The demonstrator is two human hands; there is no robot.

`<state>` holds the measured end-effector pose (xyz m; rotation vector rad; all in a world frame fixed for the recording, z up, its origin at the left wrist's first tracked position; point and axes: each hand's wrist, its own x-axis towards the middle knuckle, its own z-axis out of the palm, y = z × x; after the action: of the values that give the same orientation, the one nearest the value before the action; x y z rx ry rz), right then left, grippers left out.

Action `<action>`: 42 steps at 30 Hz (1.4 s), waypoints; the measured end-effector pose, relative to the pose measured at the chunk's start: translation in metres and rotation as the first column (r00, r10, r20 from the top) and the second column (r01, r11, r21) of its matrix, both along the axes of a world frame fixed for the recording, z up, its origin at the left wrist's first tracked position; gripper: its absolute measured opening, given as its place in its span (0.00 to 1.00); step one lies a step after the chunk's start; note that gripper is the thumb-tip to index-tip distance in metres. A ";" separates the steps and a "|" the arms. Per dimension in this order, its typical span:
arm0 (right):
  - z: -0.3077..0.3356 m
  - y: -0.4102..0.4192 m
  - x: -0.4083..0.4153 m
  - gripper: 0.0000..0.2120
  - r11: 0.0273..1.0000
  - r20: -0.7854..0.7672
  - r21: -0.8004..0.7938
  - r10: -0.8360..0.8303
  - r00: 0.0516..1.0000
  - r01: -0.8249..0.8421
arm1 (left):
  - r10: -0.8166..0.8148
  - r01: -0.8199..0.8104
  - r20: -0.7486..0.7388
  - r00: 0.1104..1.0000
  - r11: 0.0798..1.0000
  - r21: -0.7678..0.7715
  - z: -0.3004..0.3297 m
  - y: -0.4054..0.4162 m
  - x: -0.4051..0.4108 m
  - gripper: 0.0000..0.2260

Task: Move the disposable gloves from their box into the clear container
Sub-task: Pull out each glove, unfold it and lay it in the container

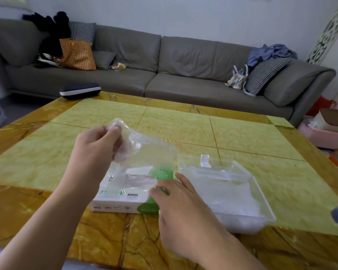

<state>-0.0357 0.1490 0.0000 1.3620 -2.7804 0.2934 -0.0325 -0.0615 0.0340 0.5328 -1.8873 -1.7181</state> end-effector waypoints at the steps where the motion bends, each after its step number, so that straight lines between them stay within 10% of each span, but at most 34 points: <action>1: 0.001 0.001 0.000 0.22 0.997 0.034 -0.081 -0.013 0.999 0.016 | -0.033 0.033 -0.007 0.999 0.998 0.045 0.001 0.002 0.000 0.18; 8: 0.022 0.023 -0.020 0.18 0.576 0.343 -0.699 -0.249 0.906 0.423 | -0.230 0.231 -0.016 0.973 0.967 0.105 0.008 0.023 0.006 0.21; 12: 0.033 0.036 -0.034 0.34 0.563 0.396 -0.697 -0.216 0.893 0.445 | -0.406 0.401 0.042 0.913 0.911 0.097 0.011 0.041 0.011 0.23; 16: 0.041 0.048 -0.043 0.04 0.370 0.563 -0.739 -0.119 0.817 0.563 | -0.548 0.543 0.114 0.829 0.837 0.070 0.012 0.052 0.013 0.28; 19: 0.039 0.055 -0.047 0.05 0.211 0.664 -0.715 -0.097 0.742 0.667 | -0.592 0.593 0.142 0.793 0.804 0.038 0.011 0.052 0.013 0.25; 26: 0.036 0.077 -0.065 0.07 0.285 0.625 -0.719 -0.131 0.769 0.633 | -0.534 0.542 0.152 0.832 0.840 -0.013 0.013 0.035 0.012 0.09; 30: 0.033 0.089 -0.073 0.08 0.310 0.606 -0.723 -0.143 0.782 0.617 | -0.385 0.374 0.051 0.922 0.916 0.148 0.007 0.020 0.006 0.16; 34: 0.031 0.092 -0.074 0.08 0.369 0.622 -0.688 -0.145 0.770 0.625 | -0.531 0.505 0.231 0.815 0.847 0.164 0.006 0.035 0.005 0.28; 42: 0.034 0.098 -0.074 0.12 0.351 0.746 -0.559 -0.184 0.640 0.751 | -0.323 0.335 0.214 0.922 0.942 -0.017 -0.001 0.064 -0.001 0.04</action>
<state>-0.1099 0.2471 0.0341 0.0887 -2.4650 1.9836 -0.0340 0.0023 0.0334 0.4040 -2.2732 -1.8730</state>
